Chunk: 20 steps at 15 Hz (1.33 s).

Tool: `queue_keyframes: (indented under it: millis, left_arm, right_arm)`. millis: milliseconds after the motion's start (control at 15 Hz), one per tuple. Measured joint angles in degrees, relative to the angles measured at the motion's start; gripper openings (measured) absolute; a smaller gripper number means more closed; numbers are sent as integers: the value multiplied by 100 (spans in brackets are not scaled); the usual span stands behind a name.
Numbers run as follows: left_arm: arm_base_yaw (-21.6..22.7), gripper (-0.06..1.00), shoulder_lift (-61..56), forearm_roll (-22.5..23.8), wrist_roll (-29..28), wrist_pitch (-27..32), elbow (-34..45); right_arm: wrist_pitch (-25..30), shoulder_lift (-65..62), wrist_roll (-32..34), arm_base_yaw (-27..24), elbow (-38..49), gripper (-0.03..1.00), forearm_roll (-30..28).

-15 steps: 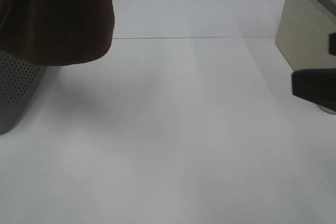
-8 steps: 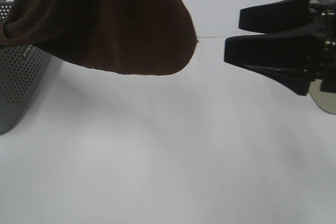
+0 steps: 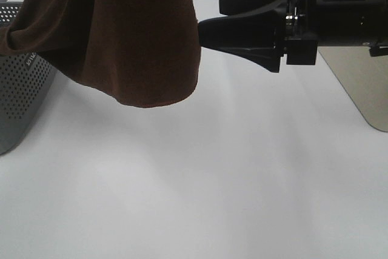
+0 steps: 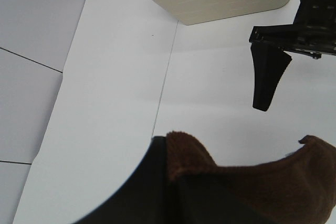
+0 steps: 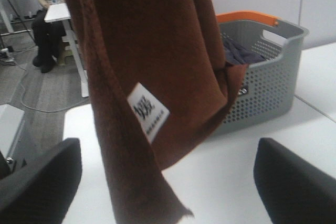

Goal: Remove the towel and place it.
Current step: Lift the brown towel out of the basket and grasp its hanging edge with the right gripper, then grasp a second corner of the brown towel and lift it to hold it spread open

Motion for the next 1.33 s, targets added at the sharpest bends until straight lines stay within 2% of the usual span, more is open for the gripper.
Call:
queue_keyframes:
  millis: [133, 267, 533, 667, 800, 1000, 1133, 1267, 1333]
  left_arm:
    - [0, 0, 0, -6, 6, 0, 0]
    - [0, 0, 0, -29, 6, -11, 0]
    - [0, 0, 0, -29, 11, -97, 0]
    - [0, 0, 0, -11, 11, -92, 0]
    - [0, 0, 0, 92, -40, -40, 0]
    - [0, 0, 0, 178, -57, -29, 0]
    - [0, 0, 0, 178, -120, -29, 0]
    - [0, 0, 0, 178, -183, -17, 0]
    - [0, 0, 0, 178, -206, -6, 0]
  right_arm:
    - [527, 92, 29, 0, -80, 85, -97]
    - [768, 321, 34, 29, -149, 85, -178]
    - [367, 859, 74, 785, -384, 85, -309]
    - [212, 865, 155, 854, -384, 85, -344]
    - [178, 865, 304, 854, -401, 80, -521]
    - [63, 865, 533, 854, -401, 53, -739]
    - [-92, 865, 642, 854, -401, 25, -745]
    - [-103, 865, 710, 854, -401, 5, -751]
    - [-103, 865, 745, 854, -401, 1, -751]
